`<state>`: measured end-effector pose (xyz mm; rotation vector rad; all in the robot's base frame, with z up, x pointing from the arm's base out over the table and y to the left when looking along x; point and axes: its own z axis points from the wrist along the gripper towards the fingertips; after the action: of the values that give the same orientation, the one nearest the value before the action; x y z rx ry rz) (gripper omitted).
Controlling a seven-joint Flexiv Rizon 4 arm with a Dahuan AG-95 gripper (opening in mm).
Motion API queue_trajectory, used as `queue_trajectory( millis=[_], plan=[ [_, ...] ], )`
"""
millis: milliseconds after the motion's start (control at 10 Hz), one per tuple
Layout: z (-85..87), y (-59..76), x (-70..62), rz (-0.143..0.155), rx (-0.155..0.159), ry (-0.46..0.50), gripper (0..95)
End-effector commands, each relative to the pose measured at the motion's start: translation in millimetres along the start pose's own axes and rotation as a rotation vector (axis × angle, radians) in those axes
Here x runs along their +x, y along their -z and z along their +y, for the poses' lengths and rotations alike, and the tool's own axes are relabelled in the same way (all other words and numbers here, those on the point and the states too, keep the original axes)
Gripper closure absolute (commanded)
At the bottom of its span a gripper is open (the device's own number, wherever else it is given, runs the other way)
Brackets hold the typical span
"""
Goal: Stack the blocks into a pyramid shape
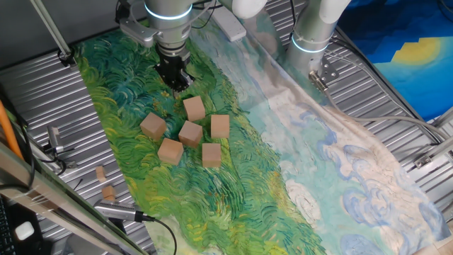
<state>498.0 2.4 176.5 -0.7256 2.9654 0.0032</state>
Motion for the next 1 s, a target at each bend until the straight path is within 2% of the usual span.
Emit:
queue_trajectory(
  millis=[100,1000],
  plan=[
    [-0.1,-0.2,0.0,-0.001,0.000,0.003,95.0],
    [-0.1,0.1,-0.5,-0.002,0.004,-0.004,95.0]
  ],
)
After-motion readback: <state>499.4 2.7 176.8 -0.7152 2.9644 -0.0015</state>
